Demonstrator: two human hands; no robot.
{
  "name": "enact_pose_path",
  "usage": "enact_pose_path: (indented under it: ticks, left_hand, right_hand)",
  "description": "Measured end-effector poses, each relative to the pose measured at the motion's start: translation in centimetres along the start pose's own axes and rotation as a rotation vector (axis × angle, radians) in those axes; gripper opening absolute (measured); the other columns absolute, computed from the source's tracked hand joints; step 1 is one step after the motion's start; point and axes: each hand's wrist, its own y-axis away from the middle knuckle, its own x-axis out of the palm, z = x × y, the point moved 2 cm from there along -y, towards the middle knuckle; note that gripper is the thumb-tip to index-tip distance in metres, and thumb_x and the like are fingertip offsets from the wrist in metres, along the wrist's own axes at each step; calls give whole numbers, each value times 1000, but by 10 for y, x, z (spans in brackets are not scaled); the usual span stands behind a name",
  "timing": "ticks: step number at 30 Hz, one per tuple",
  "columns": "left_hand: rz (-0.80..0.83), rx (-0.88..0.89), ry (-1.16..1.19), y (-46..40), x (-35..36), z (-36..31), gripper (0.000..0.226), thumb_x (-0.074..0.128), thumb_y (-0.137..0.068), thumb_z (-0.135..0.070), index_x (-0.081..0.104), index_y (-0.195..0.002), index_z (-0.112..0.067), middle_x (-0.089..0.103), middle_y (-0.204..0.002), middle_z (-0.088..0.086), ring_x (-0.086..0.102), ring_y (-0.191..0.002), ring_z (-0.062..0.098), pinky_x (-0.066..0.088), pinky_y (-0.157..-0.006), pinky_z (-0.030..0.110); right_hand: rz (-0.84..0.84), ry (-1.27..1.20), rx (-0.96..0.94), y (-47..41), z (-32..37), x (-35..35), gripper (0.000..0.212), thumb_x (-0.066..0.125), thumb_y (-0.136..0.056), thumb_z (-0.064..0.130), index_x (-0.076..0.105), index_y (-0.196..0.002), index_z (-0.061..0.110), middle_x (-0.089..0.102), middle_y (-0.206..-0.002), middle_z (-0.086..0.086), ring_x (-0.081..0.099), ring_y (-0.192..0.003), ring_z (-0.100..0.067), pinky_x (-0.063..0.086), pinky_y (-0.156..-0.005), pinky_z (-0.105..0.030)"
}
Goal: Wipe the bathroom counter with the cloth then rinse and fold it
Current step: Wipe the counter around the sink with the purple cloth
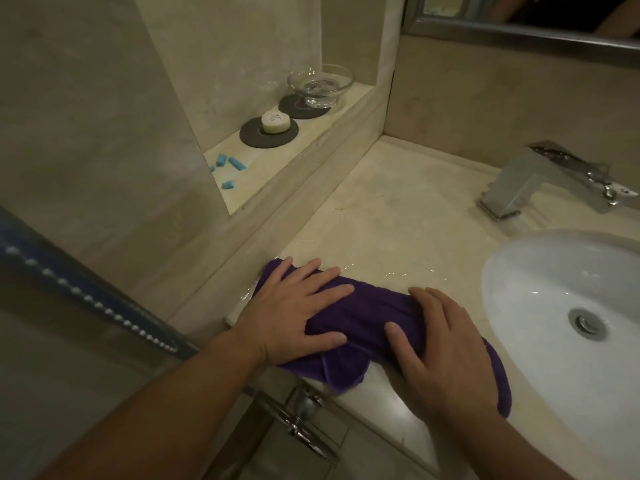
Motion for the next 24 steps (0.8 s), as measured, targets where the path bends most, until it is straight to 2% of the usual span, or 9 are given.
enact_pose_path:
  ticks: [3,7,10,12,14,16,19,21,24]
  left_hand:
    - [20,26,-4,-1,-3,9,79,16,-84,-86,11,-154,-51,5,-166,-17,-7,-153,8,-10,-123,43]
    - [30,66,-3,-3,-5,19,81,11,-82,-87,10,-154,-50,6,-166,-16,-7,-153,8,-7,-124,45]
    - [43,88,-23,-5,-6,24,79,11,-84,-86,11,-154,-50,5,-167,-16,-7,-153,9,-7,-124,45]
    - [49,87,-29,-6,-7,26,73,18,-87,-80,13,-154,-51,2,-167,-15,-10,-153,10,-10,-123,45]
    - [-17,49,-59,-6,-7,16,68,25,-89,-71,21,-153,-50,1,-168,-9,-8,-154,16,-9,-122,50]
    - [-130,-122,-73,-2,-8,-6,67,29,-87,-61,28,-152,-45,8,-168,1,2,-155,26,0,-122,57]
    - [-113,-431,15,14,3,-33,74,7,-84,-62,6,-156,-46,-7,-168,5,-7,-154,33,-1,-122,60]
    - [-111,-462,26,20,15,-37,74,-3,-87,-70,3,-156,-44,-6,-168,7,-7,-154,34,2,-121,62]
    - [-83,-372,-11,13,15,-26,85,10,-87,-85,25,-155,-35,17,-165,15,12,-151,42,13,-115,67]
  right_hand:
    - [-39,-15,-18,3,6,6,50,42,-92,66,43,-131,35,49,-134,10,52,-116,-12,52,-91,-33]
    - [-55,22,-17,0,13,10,50,38,-92,67,50,-127,33,47,-131,10,51,-115,-12,45,-87,-27]
    - [-11,108,-9,-1,14,8,58,31,-92,71,53,-129,33,50,-135,4,49,-123,-19,42,-103,-40]
    - [17,273,31,1,13,4,65,29,-91,76,52,-136,35,50,-142,-2,46,-133,-25,29,-116,-53]
    - [40,340,119,5,14,-3,74,24,-88,81,43,-146,39,45,-150,-5,41,-140,-28,23,-117,-58]
    - [79,296,228,10,16,-5,83,13,-84,86,23,-154,43,31,-160,-5,29,-147,-28,21,-118,-56]
    - [96,223,310,19,20,1,87,-6,-80,86,3,-156,44,13,-166,-3,12,-153,-28,15,-121,-54]
    - [83,206,312,23,21,7,89,-14,-79,83,-1,-157,41,11,-167,-5,8,-154,-29,12,-123,-53]
    - [96,216,288,20,15,11,95,-19,-77,82,-1,-159,38,7,-169,-6,1,-155,-26,6,-125,-48]
